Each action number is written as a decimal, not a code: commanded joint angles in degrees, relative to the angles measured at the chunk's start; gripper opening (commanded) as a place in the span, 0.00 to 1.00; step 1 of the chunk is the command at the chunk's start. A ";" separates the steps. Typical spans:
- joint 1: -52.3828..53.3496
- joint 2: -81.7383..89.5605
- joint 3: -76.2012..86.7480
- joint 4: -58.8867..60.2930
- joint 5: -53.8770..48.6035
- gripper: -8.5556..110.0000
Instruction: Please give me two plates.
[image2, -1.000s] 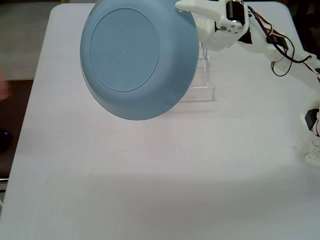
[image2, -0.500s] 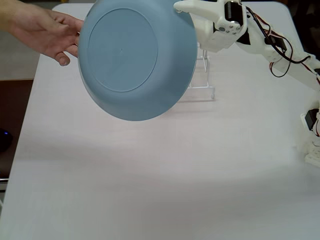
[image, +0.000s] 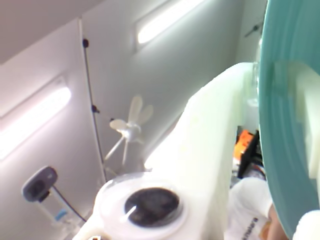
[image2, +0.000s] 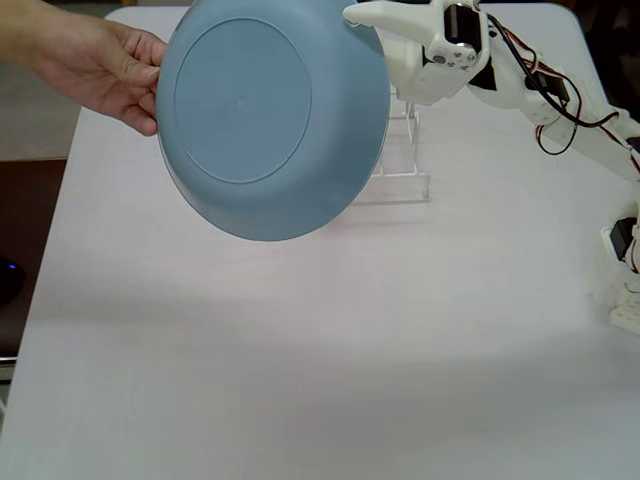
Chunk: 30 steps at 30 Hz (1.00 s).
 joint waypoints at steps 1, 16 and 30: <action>0.44 0.70 -0.26 -1.76 0.53 0.07; 3.43 15.47 11.95 24.87 1.41 0.55; 5.27 47.81 50.80 35.60 18.81 0.48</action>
